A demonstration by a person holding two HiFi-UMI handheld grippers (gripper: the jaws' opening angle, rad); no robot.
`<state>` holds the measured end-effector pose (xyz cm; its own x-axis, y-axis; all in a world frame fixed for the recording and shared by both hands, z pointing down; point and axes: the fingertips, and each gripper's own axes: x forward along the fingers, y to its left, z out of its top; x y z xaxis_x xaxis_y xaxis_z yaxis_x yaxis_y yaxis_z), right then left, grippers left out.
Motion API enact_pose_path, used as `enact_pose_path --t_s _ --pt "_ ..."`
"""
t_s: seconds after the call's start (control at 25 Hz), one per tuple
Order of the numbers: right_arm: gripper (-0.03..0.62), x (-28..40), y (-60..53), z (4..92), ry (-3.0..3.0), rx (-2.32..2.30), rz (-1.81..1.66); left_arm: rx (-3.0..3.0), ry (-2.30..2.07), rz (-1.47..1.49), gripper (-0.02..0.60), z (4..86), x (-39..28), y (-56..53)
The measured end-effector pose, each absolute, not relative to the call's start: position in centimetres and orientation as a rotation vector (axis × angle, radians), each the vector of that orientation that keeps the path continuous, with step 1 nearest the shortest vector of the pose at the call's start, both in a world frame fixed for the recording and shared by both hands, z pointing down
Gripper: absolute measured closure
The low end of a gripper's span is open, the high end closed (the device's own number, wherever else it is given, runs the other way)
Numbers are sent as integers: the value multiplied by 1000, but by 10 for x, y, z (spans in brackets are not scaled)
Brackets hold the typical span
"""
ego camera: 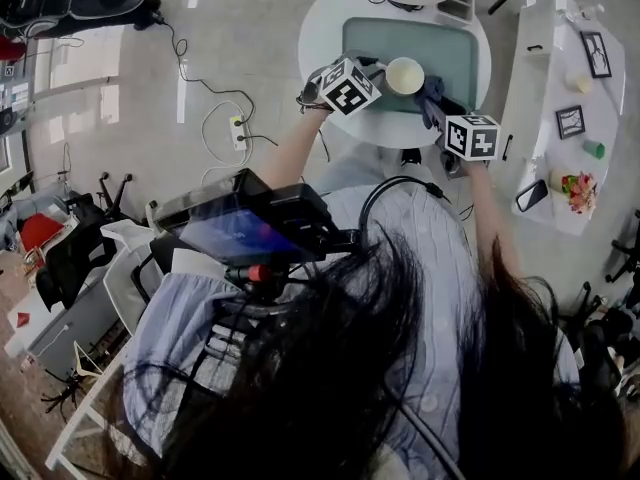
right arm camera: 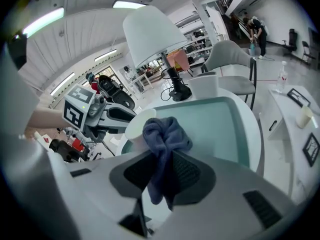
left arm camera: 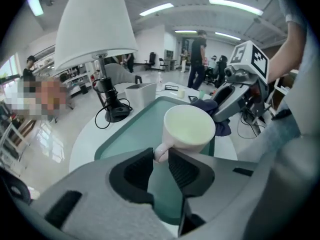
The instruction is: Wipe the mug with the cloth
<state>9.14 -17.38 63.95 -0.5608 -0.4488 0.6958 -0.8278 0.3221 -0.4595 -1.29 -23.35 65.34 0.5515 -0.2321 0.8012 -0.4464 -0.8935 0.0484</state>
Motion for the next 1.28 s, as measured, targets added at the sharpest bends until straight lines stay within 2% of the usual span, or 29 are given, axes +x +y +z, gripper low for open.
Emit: enact_pose_path --t_s 0.24,0.72,1.28 --pt "487 89 -171 638 -2134 1149 1157 2356 -844 1169 479 653 -18 -230" --pt "487 82 -155 635 -2147 1153 1188 2126 -1090 1142 482 656 -22 -216" --pt "487 92 -178 640 -2122 1281 1238 2217 -804 1211 480 662 0 -158"
